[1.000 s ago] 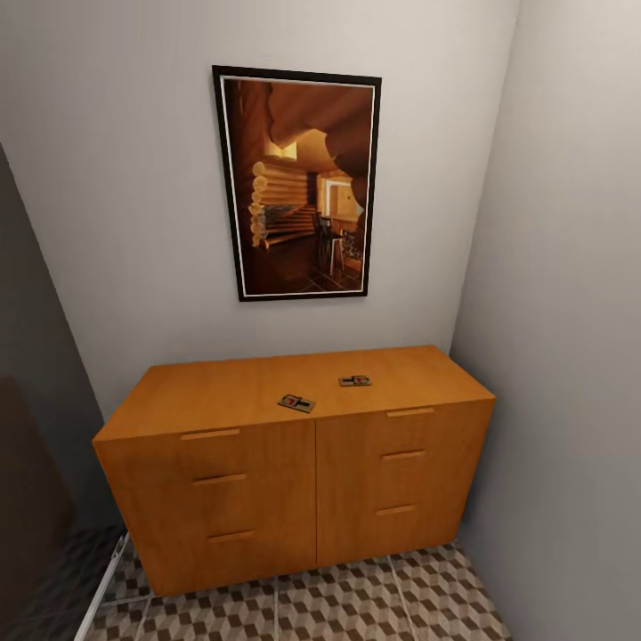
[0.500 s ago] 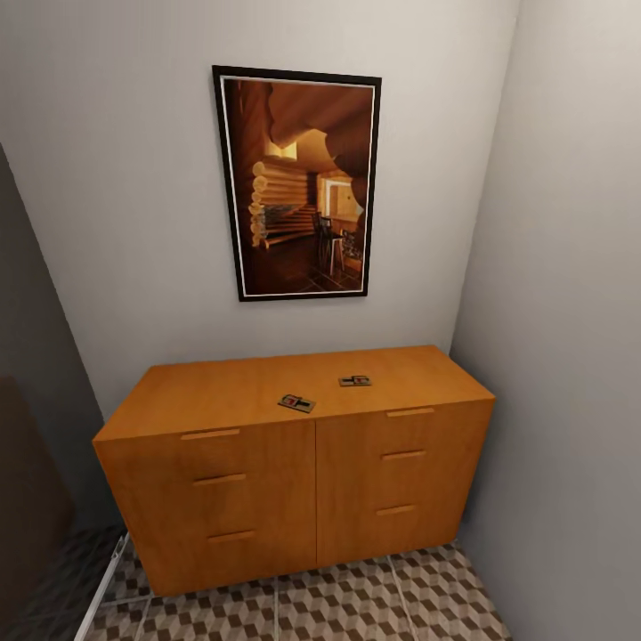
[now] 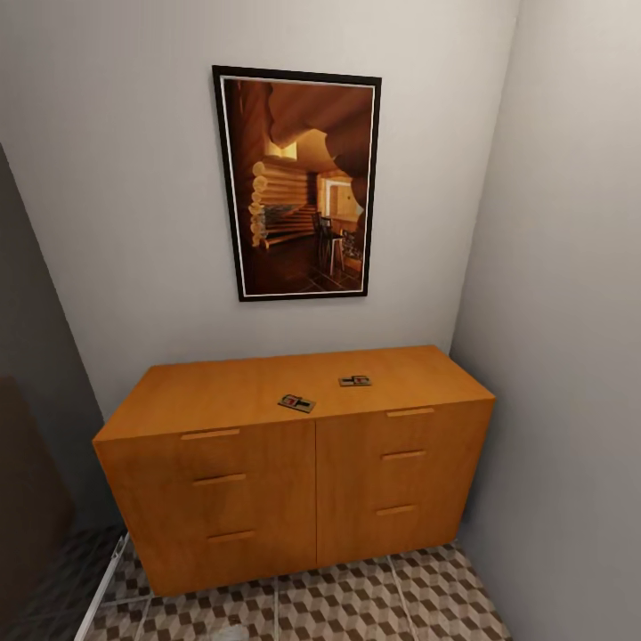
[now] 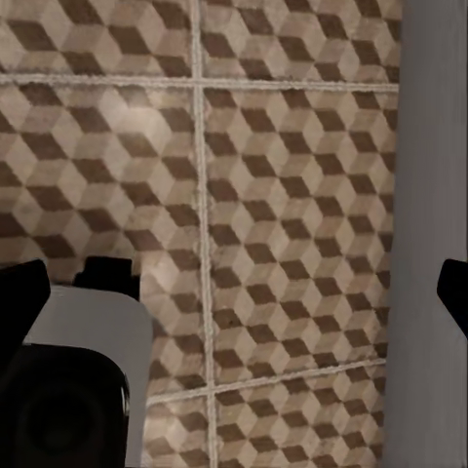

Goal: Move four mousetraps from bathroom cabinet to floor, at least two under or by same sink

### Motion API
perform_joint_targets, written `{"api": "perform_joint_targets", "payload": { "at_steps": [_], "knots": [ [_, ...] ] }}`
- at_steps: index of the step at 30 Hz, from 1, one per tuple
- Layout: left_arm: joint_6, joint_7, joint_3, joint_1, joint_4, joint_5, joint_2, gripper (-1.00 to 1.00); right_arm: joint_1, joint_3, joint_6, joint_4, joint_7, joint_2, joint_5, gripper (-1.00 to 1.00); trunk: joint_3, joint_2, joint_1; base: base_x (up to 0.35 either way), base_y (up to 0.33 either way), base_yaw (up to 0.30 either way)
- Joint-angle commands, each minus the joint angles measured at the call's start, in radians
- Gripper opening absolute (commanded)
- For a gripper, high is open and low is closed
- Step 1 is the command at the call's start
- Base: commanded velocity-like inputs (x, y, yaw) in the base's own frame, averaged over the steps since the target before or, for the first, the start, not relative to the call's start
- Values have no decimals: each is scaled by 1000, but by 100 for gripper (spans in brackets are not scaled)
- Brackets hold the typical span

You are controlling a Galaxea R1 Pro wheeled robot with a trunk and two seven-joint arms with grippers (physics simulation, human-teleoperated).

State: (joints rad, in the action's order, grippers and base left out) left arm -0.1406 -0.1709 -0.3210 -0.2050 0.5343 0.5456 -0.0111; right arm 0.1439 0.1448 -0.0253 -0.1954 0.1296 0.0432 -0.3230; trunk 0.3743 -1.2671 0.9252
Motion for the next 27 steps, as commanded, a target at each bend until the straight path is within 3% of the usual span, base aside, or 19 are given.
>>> {"api": "perform_joint_targets", "payload": {
  "at_steps": [1,10,18,19,22,26,27],
  "knots": [
    [-18,-10,-5,0,32,9,6,100,0,8,-26,-32,0,-1,-9,100,1,-1,0,0,0,0],
    [-171,-21,-1,-2,231,5,55,100,0,9,-146,-264,0,-7,-5,100,1,-1,0,0,0,0],
    [-371,-12,2,-2,552,19,165,100,0,9,-317,-552,-4,-11,-1,100,1,-1,0,0,0,0],
    [-371,-12,2,-2,552,19,165,100,0,9,-317,-552,-4,-11,-1,100,1,-1,0,0,0,0],
    [-429,-11,3,-3,658,29,187,100,0,7,-382,-680,-10,-15,5,100,1,-1,0,0,0,0],
    [-505,-11,3,-3,774,36,199,100,0,4,-466,-847,-21,-28,13,100,1,-1,0,0,0,0],
    [-505,-11,3,-3,774,36,199,100,0,4,-466,-847,-21,-28,13,100,1,-1,0,0,0,0]
  ]
}}
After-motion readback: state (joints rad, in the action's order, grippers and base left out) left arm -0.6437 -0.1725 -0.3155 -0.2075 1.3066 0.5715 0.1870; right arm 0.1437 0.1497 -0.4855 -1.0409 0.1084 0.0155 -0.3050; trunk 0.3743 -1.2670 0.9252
